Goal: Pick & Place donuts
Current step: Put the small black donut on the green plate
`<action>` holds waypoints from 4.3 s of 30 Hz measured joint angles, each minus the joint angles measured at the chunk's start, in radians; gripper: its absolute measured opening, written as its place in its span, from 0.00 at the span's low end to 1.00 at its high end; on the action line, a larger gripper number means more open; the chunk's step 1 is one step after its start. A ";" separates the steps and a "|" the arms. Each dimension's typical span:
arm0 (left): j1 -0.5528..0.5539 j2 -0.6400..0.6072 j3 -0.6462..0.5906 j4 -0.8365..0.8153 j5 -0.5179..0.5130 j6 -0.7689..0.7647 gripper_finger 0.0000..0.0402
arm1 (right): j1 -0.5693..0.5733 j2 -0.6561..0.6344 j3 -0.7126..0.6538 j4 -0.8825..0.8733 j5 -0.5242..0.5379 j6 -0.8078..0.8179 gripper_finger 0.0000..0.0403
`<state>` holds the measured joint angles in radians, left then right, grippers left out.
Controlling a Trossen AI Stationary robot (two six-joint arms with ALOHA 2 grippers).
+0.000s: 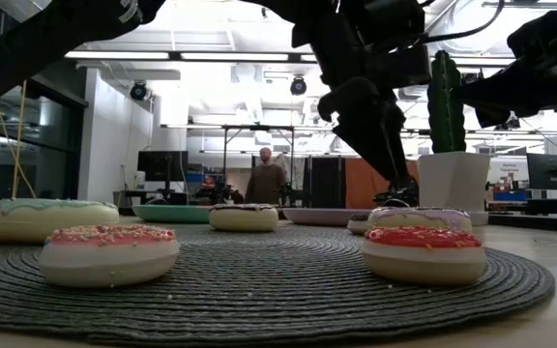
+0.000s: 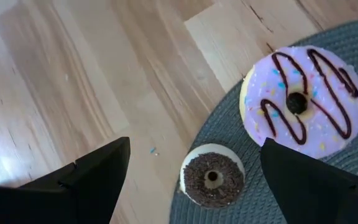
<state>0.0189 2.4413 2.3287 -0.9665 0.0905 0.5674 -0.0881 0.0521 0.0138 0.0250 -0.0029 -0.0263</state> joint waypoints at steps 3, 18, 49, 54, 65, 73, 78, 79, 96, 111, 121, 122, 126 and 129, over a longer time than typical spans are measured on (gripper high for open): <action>0.000 0.000 0.000 -0.001 0.017 0.049 0.87 | 0.000 0.000 0.000 0.000 0.000 0.000 0.00; 0.008 0.030 -0.001 -0.051 0.094 0.321 0.87 | 0.000 0.000 0.000 0.000 0.000 0.000 0.00; 0.033 0.095 0.002 -0.072 0.046 0.356 0.87 | 0.000 0.000 0.000 0.000 0.000 0.000 0.00; 0.033 0.109 0.002 -0.081 0.055 0.355 0.87 | 0.000 0.000 0.000 0.000 0.000 0.000 0.00; 0.034 0.111 0.001 -0.082 0.060 0.352 0.86 | 0.000 0.000 0.000 0.000 0.000 0.000 0.00; 0.034 0.113 0.001 -0.087 0.061 0.351 0.74 | 0.000 0.000 0.000 0.000 0.000 0.000 0.00; 0.034 0.114 0.001 -0.084 0.062 0.344 0.66 | 0.000 0.000 0.000 0.000 0.000 0.000 0.00; 0.034 0.114 0.001 -0.083 0.061 0.344 0.65 | 0.000 0.000 0.000 0.000 0.000 0.000 0.00; 0.034 0.116 0.012 -0.093 0.046 0.283 0.52 | 0.000 0.000 0.000 0.000 0.000 0.000 0.00; 0.034 0.045 0.027 -0.133 -0.019 0.125 0.52 | 0.000 0.000 0.000 -0.001 0.000 0.000 0.00; 0.074 -0.021 0.028 -0.193 0.018 -0.212 0.52 | 0.000 0.001 0.000 0.000 0.000 0.000 0.00; 0.085 -0.029 0.026 -0.223 0.034 -0.231 0.52 | 0.000 0.004 0.000 0.000 0.000 0.000 0.00; 0.131 -0.048 0.028 -0.282 0.110 -0.290 0.52 | 0.000 0.010 0.000 0.000 0.001 0.000 0.00; 0.173 -0.056 0.027 -0.342 0.154 -0.312 0.52 | 0.000 0.013 0.000 0.000 0.000 0.000 0.00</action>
<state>0.1917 2.3853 2.3560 -1.3087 0.2444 0.2557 -0.0879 0.0647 0.0135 0.0254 -0.0026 -0.0261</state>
